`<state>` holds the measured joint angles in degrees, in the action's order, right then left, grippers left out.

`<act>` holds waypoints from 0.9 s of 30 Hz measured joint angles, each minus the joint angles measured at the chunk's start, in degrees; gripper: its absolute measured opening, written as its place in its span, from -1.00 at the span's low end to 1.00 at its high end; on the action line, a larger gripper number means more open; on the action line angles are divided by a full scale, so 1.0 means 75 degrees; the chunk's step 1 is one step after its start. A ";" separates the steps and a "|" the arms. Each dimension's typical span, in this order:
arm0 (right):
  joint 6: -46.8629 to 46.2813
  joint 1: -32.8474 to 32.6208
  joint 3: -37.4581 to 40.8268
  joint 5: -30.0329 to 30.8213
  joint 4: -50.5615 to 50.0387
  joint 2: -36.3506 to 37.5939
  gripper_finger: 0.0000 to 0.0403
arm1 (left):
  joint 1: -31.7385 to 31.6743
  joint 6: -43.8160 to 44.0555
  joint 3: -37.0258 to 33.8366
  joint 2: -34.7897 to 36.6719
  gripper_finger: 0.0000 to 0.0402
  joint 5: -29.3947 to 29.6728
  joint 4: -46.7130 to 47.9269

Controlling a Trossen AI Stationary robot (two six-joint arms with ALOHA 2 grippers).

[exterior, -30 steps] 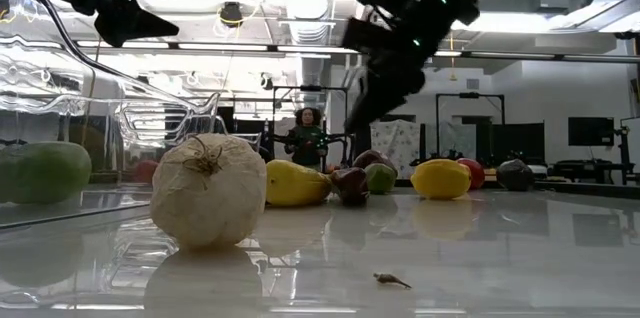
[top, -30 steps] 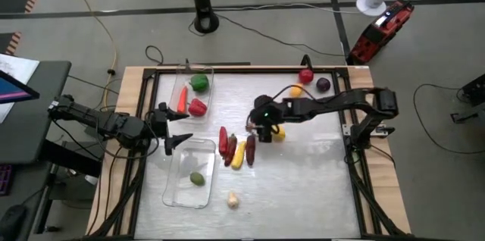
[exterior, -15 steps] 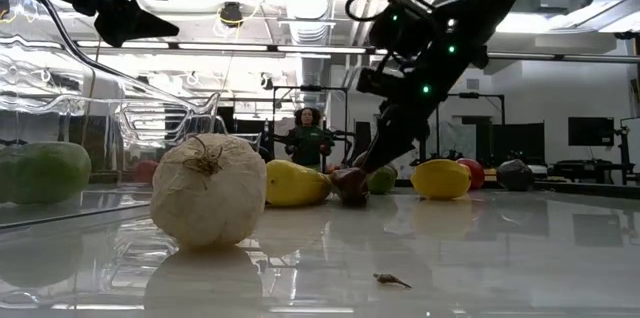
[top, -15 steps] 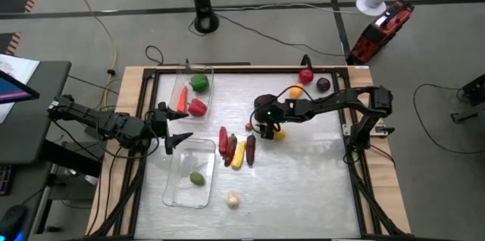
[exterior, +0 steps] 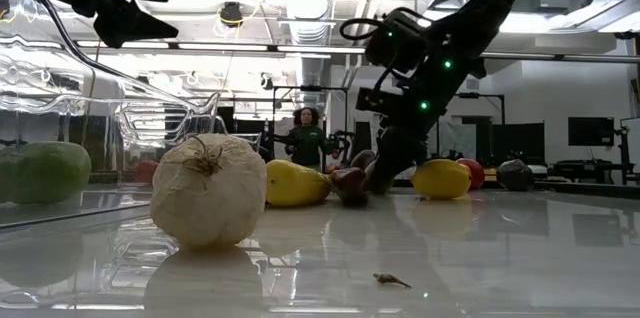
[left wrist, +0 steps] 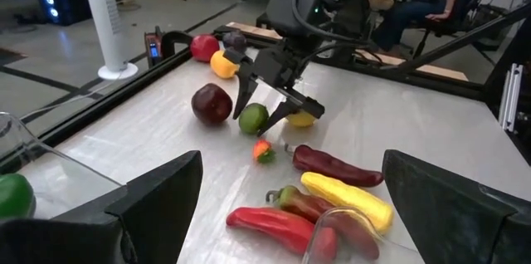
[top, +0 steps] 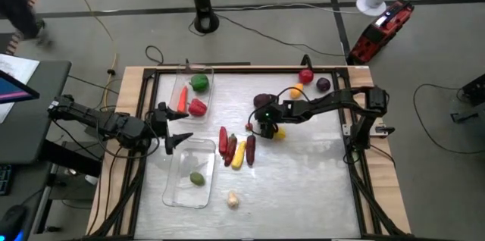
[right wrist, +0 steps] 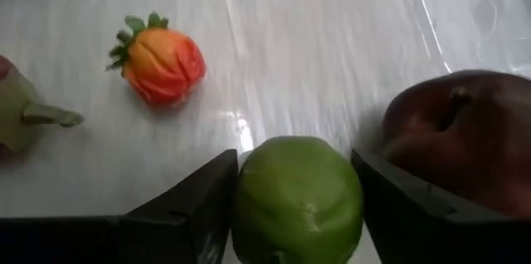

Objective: Sort produce into baskets
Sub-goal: Put the green lime into the bottom transparent bin

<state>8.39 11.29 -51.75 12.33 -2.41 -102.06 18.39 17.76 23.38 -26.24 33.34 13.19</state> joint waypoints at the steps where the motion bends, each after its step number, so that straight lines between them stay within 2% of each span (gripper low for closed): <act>1: -0.0004 0.0000 0.0000 0.0001 -0.0023 0.0000 0.19 | 0.0000 0.0008 0.0000 0.0000 0.80 0.0003 0.0016; 6: -0.0197 -0.0255 -0.0218 -0.0032 -0.0276 0.0079 -0.03 | 0.0000 0.0015 0.0000 0.0000 0.80 0.0004 0.0032; 9: -0.0386 -0.0750 -0.0773 -0.0068 -0.0357 0.0168 -0.02 | 0.0000 0.0020 0.0000 0.0000 0.80 0.0009 0.0014; 12: -0.0521 -0.1348 -0.1420 -0.0069 -0.0530 0.0216 0.10 | 0.0000 0.0047 0.0000 -0.0001 0.80 0.0040 -0.0057; 15: -0.0531 -0.1895 -0.2039 -0.0069 -0.0456 0.0194 0.16 | 0.0000 0.0033 0.0000 -0.0092 0.80 0.0349 -0.0163; 20: -0.0178 -0.2369 -0.3269 -0.0737 -0.0217 -0.0484 0.12 | -0.0001 -0.0248 -0.0003 -0.0184 0.80 0.0784 -0.0550; 27: 0.0724 -0.2528 -0.5385 -0.1549 -0.0257 -0.1921 0.12 | 0.0000 -0.0369 -0.0003 -0.0201 0.80 0.0321 -0.0855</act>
<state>13.81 -7.67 -92.13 0.72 -4.34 -116.47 18.39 14.99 23.35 -27.75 35.75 6.78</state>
